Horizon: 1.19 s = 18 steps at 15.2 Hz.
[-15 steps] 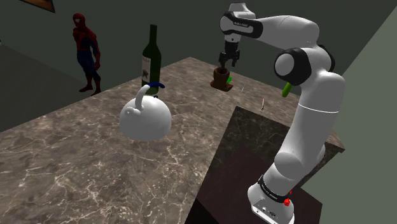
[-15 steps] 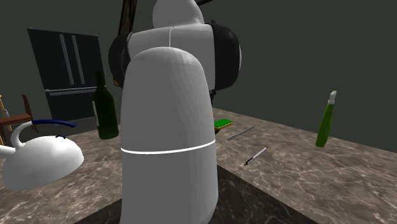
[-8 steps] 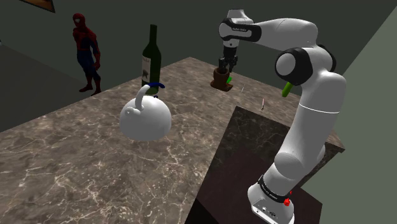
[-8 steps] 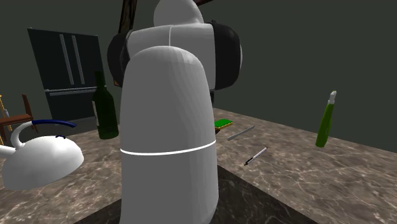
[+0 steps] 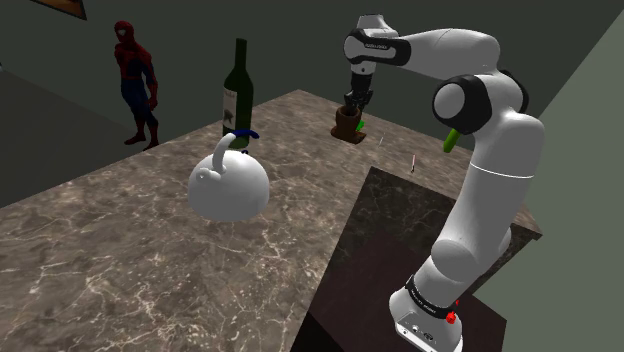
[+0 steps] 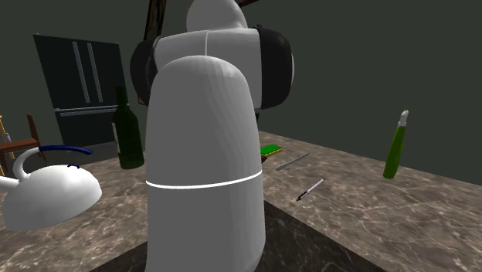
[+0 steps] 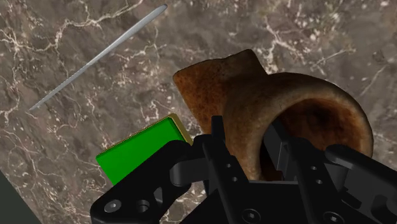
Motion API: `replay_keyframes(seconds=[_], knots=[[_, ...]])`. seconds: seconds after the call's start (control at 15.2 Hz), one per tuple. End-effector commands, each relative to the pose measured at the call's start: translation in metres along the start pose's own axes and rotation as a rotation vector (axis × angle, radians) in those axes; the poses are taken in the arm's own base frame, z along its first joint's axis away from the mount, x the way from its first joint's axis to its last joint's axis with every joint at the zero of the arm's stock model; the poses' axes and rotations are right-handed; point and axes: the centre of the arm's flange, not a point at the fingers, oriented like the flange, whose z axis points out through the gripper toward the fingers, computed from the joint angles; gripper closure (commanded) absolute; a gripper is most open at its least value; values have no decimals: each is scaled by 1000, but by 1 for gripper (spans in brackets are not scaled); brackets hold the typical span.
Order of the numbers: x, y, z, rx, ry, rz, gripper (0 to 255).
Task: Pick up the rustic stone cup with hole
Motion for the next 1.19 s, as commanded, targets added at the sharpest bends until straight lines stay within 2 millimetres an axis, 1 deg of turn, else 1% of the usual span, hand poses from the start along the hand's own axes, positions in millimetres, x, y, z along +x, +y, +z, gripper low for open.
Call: replay_keyframes(seconds=[0.0, 0.99, 1.12], knots=[[0, -1, 1, 0, -2, 0, 255], [-5, 14, -77, 0, -2, 0, 255], [-5, 14, -78, 0, -2, 0, 255]])
